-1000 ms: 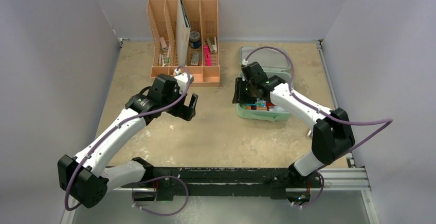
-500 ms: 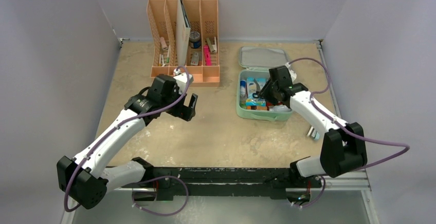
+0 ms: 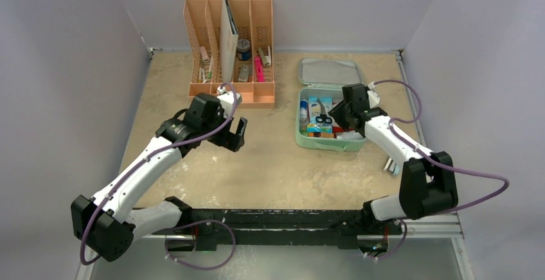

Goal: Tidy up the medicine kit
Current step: Adjust the scissors in the medicine box.

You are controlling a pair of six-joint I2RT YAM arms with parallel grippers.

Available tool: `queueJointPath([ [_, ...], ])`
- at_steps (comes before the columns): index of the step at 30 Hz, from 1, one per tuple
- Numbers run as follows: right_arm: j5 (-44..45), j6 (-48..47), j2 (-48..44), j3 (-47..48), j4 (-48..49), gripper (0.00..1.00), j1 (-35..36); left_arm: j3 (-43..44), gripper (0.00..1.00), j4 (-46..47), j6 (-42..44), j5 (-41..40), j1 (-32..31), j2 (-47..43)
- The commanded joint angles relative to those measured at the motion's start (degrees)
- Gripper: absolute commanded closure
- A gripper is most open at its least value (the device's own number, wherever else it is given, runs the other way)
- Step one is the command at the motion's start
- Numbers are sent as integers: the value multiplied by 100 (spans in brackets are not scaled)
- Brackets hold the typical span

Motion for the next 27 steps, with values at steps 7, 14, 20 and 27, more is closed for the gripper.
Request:
queueJointPath([
  [7, -15, 861, 98, -577, 857, 61, -27, -32, 5, 116, 25, -111, -10, -245],
  [14, -201, 964, 239, -742, 1151, 60, -50, -22, 5, 132, 19, -130, -16, -264],
  [20, -267, 972, 289, -806, 1421, 62, -59, -35, 5, 148, 25, -110, -16, -274],
  [27, -279, 1078, 401, -846, 1484, 67, -61, -33, 5, 122, 26, -150, -13, -296],
])
